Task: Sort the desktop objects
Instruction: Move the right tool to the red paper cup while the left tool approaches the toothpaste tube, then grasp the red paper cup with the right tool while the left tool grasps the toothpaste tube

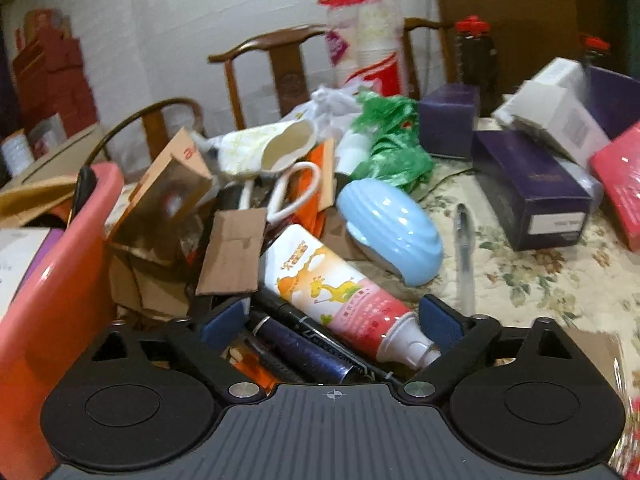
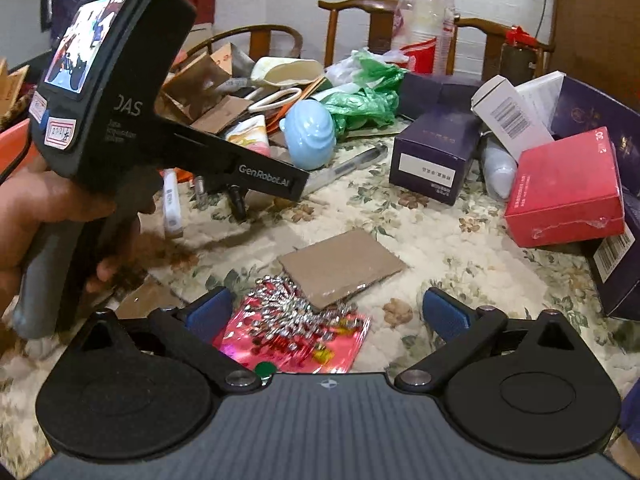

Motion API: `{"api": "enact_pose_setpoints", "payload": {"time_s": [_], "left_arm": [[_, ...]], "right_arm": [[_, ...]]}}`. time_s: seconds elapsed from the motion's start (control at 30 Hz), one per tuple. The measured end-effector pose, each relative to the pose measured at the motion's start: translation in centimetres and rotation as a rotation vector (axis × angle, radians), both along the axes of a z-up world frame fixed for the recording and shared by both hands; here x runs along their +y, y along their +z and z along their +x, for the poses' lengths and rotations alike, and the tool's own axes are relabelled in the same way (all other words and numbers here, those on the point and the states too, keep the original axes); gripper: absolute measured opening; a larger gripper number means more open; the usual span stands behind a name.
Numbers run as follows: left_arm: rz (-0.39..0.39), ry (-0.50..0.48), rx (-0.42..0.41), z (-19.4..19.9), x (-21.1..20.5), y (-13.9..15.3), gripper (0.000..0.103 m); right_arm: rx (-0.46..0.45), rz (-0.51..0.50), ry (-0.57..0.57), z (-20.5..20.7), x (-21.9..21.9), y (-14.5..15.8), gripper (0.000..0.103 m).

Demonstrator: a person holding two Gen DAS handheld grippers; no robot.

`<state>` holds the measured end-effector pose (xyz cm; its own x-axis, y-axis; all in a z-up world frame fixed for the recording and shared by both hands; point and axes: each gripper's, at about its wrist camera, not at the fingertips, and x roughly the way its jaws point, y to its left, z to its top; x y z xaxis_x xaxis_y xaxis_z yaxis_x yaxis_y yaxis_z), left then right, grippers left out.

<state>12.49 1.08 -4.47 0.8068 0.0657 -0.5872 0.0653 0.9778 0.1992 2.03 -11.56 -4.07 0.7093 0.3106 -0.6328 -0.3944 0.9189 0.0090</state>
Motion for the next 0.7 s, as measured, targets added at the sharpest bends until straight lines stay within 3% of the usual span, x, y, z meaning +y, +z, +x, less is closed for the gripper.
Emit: {"api": "enact_pose_setpoints", "payload": {"time_s": [0.03,0.1,0.17,0.3,0.43,0.7], "left_arm": [[0.007,-0.021,-0.007,-0.3,-0.1,0.1,0.082],[0.002,-0.069,-0.022,-1.1,-0.1,0.3,0.059],[-0.025,-0.109,-0.021,-1.6,-0.1,0.5,0.052],[-0.042,-0.151,-0.03,-2.6,0.4,0.5,0.047],[-0.073,-0.162,-0.031,-3.6,1.3,0.7,0.044],[-0.08,-0.175,-0.048,-5.3,2.1,1.0,0.037]], "right_arm": [[-0.006,0.004,0.005,-0.2,-0.2,0.1,0.092],[-0.016,0.013,-0.003,-0.8,-0.8,0.3,0.082],[-0.023,0.02,-0.007,-1.0,-1.3,0.5,0.07],[-0.042,0.031,-0.021,-1.6,-2.1,0.6,0.055],[-0.064,0.009,-0.013,-2.4,-2.1,0.7,0.029],[-0.065,0.086,-0.038,-2.3,-3.6,0.8,0.021]]}}
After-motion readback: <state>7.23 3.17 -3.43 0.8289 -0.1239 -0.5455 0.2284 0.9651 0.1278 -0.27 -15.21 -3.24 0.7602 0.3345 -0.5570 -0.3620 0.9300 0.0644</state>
